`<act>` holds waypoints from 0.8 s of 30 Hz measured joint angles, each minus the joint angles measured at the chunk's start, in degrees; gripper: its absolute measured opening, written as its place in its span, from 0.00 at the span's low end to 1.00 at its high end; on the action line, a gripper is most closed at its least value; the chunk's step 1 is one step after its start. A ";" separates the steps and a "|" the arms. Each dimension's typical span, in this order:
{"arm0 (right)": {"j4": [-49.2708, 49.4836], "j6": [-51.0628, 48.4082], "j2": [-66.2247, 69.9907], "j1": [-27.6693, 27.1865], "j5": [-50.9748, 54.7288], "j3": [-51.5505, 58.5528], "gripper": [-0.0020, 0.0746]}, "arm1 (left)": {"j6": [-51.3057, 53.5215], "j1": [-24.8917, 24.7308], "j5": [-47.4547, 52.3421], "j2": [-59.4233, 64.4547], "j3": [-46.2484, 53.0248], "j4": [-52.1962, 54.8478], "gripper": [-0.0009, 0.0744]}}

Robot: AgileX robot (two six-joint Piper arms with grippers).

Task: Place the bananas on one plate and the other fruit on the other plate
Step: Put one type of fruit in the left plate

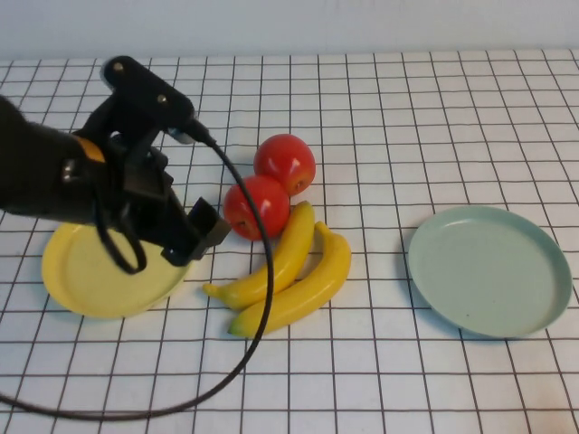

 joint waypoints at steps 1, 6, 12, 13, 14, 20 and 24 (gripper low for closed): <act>0.00 0.00 0.00 0.00 0.00 0.00 0.00 | -2.84 -0.01 -0.62 2.02 -1.06 1.89 0.90; 0.00 0.00 0.00 0.00 0.00 0.00 0.00 | -11.88 -0.01 -4.37 9.44 -5.81 6.90 0.90; 0.00 0.00 0.00 0.00 0.00 0.00 0.00 | -13.38 -0.01 -7.43 16.15 -10.10 6.56 0.90; 0.00 0.00 0.00 0.00 0.00 0.00 0.00 | -13.38 -0.08 -7.56 17.33 -10.68 5.95 0.90; 0.00 0.00 0.00 0.00 0.00 0.00 0.00 | -13.38 -0.24 -7.66 18.54 -11.30 5.56 0.90; 0.00 0.00 0.00 0.00 0.00 0.00 0.00 | -12.57 -1.53 -7.07 25.60 -15.90 3.82 0.90; 0.00 0.00 0.00 0.00 0.00 0.00 0.00 | -12.31 -1.68 -6.71 29.86 -19.58 3.17 0.90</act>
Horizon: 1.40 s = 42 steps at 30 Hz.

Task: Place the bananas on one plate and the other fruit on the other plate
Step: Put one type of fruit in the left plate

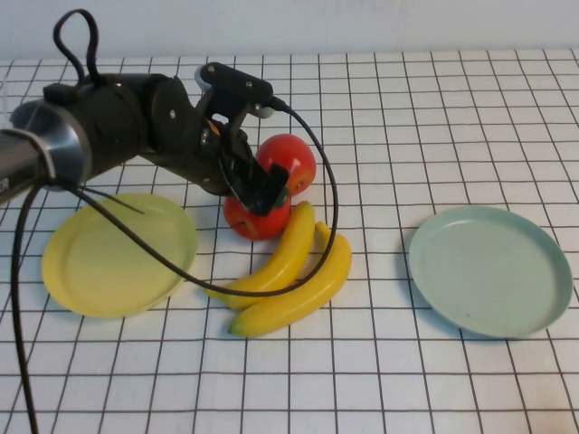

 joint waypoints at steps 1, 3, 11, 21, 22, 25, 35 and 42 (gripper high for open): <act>0.00 0.00 0.00 0.00 0.00 0.00 0.00 | 0.09 0.00 0.00 1.19 -0.95 0.06 0.90; 0.00 0.00 0.00 0.00 0.00 0.00 0.00 | 0.22 0.00 0.00 2.76 -2.07 0.06 0.90; 0.00 0.00 0.00 0.00 0.00 0.00 0.00 | 0.22 0.00 0.00 5.87 -2.96 -0.03 0.90; 0.00 0.00 0.00 0.00 0.00 0.00 0.00 | 0.02 0.00 -0.54 6.93 -3.67 -0.20 0.90; 0.00 0.00 0.00 0.00 0.00 0.00 0.00 | -0.04 0.00 -0.39 6.93 -3.80 -0.20 0.89; 0.00 0.00 0.00 0.00 0.00 0.00 0.00 | -0.83 0.00 1.08 6.93 -4.80 0.86 0.84; 0.00 0.00 0.00 0.00 0.00 0.00 0.00 | -3.62 0.00 3.68 -0.05 -5.15 6.11 0.79; 0.00 0.00 0.00 0.00 0.00 0.00 0.00 | -5.38 3.43 -2.79 -10.97 5.81 7.09 0.79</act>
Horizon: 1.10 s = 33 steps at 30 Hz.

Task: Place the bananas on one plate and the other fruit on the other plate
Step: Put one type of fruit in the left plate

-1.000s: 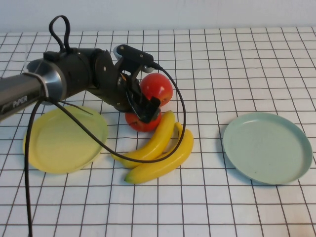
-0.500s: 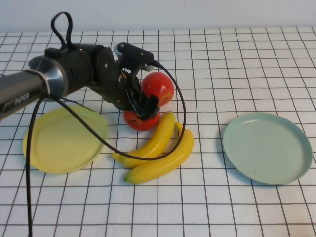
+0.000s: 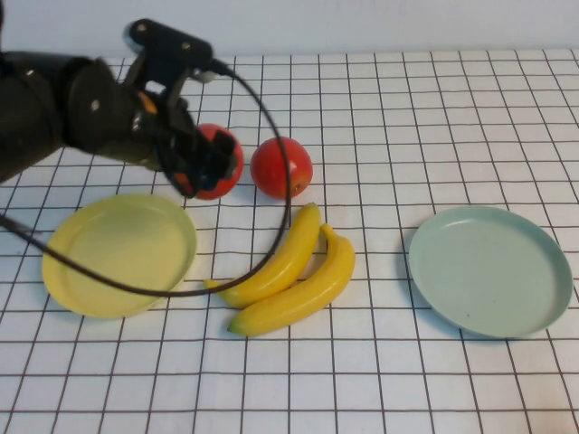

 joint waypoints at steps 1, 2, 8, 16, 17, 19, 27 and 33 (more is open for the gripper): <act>0.00 0.00 0.00 0.00 0.00 0.00 0.00 | 0.00 0.88 -1.39 -1.21 2.38 0.00 0.79; 0.00 0.00 0.00 0.00 0.00 0.00 0.00 | -0.09 2.37 -2.97 -2.85 5.91 0.00 0.79; 0.00 0.00 0.00 0.00 0.00 0.00 0.00 | -1.09 9.49 -5.29 -7.31 16.78 0.00 0.79; 0.00 0.00 0.00 0.00 0.00 0.00 0.00 | -3.62 11.93 -4.55 -7.31 17.94 1.90 0.79; 0.00 0.00 0.00 0.00 0.00 0.00 0.00 | -3.62 11.93 -4.55 -7.31 17.94 2.53 0.79; 0.00 0.00 0.00 0.00 0.00 0.00 0.00 | -3.62 11.93 -5.00 -7.31 17.94 3.59 0.79; 0.00 0.00 0.00 0.00 0.00 0.00 0.00 | -5.40 14.00 -5.00 -6.65 17.94 7.46 0.79; 0.00 0.00 0.00 0.00 0.00 0.00 0.00 | -6.07 16.17 -4.36 -5.11 18.04 7.57 0.79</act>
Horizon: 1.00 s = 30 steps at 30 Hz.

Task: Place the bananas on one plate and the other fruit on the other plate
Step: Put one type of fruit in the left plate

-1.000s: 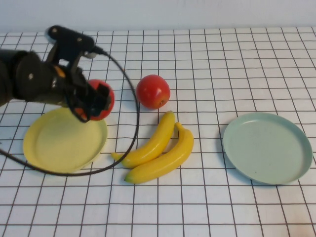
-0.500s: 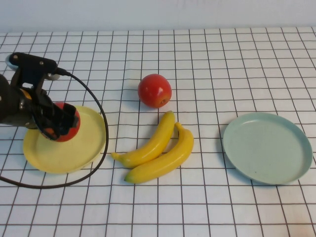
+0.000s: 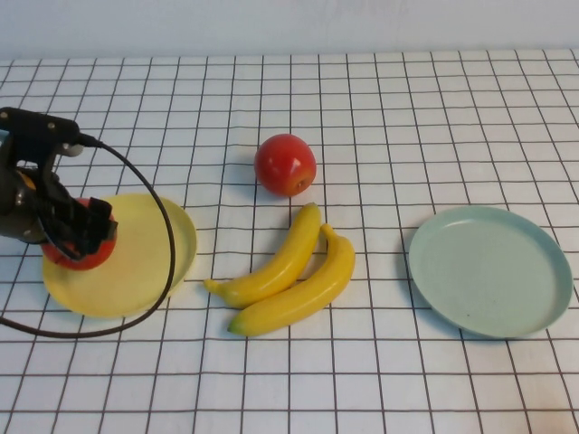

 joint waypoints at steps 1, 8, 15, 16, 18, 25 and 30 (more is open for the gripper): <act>0.00 0.00 0.00 0.00 0.00 0.00 0.00 | 0.11 -0.01 -0.01 0.25 0.00 0.04 0.79; 0.00 0.00 0.00 0.00 0.00 0.00 0.00 | 0.49 -0.01 -0.65 2.45 0.00 0.38 0.90; 0.00 0.00 0.00 0.00 0.00 0.00 0.00 | 0.49 -0.01 -0.79 2.32 0.00 0.38 0.90; 0.00 0.00 0.00 0.00 0.00 0.00 0.00 | 0.49 -0.01 -0.79 1.82 0.00 0.38 0.90; 0.00 0.00 0.00 0.00 0.00 0.00 0.00 | 0.61 -0.01 -0.79 0.19 0.00 0.38 0.90; 0.00 0.00 0.00 0.00 0.00 0.00 0.00 | 0.72 -0.01 -1.64 -2.06 -0.54 0.31 0.90; 0.00 0.00 0.00 0.00 0.00 0.00 0.00 | 0.61 -0.01 -0.50 -1.38 -0.80 -1.70 0.90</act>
